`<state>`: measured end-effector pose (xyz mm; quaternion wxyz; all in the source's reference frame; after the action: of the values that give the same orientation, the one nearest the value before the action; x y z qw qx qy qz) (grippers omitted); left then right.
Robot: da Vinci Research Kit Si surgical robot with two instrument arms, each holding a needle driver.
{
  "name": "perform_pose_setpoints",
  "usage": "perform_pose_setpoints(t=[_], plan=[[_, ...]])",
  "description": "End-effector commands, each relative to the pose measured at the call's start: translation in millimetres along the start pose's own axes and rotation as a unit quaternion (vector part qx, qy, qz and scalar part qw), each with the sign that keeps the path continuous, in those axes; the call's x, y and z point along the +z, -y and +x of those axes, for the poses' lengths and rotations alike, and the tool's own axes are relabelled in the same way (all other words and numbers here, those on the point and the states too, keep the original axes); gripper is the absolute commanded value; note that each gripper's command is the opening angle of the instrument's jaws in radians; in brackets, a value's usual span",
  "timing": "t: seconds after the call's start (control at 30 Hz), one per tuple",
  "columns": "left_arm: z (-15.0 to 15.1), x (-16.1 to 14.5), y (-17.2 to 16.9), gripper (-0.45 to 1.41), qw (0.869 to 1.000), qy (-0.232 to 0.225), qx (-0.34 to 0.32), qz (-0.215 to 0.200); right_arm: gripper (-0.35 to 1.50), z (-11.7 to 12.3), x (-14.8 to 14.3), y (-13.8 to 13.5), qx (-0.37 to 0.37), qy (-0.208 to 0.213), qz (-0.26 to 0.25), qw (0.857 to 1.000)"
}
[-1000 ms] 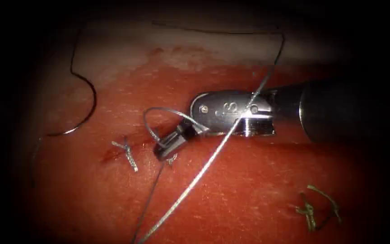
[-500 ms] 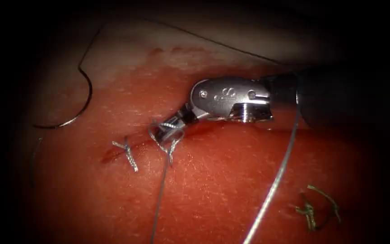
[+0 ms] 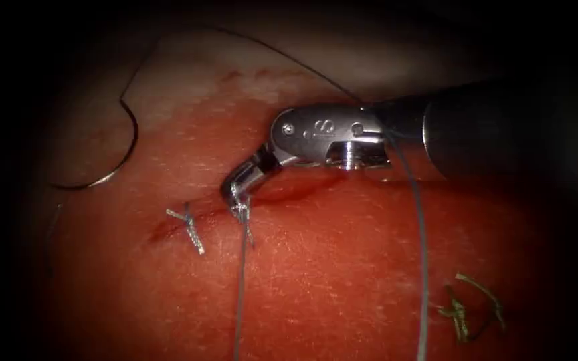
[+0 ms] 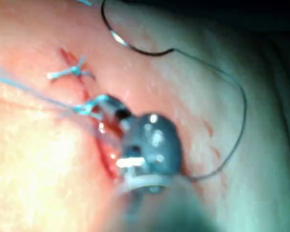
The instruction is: Wound Closure
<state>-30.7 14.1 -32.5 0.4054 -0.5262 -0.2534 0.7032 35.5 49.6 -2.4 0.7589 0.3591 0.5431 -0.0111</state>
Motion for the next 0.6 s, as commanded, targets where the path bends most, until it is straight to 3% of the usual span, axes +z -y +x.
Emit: perform_pose_setpoints(t=[0.03,0.3,0.43,0.6], plan=[[-1.1,0.6,-1.2,-0.35,1.0,0.001,-0.003,-0.004,-0.35,-0.2,0.5,-1.0,0.004,-0.001,-0.011,1.0],[-1.8,1.7,-3.2,-0.35,1.0,0.003,-0.002,-0.014,-0.35,-1.0,0.9,-1.2,0.064,0.0,-0.044,0.997],[-1.9,1.9,-3.9,-0.35,1.0,0.005,-0.004,-0.016,-0.35,-1.3,1.0,-1.2,0.101,-0.009,-0.091,0.991],[-2.3,2.6,-4.3,-0.35,1.0,0.007,-0.003,-0.02,-0.35,-1.6,0.4,-2.0,0.207,-0.04,-0.127,0.969]])
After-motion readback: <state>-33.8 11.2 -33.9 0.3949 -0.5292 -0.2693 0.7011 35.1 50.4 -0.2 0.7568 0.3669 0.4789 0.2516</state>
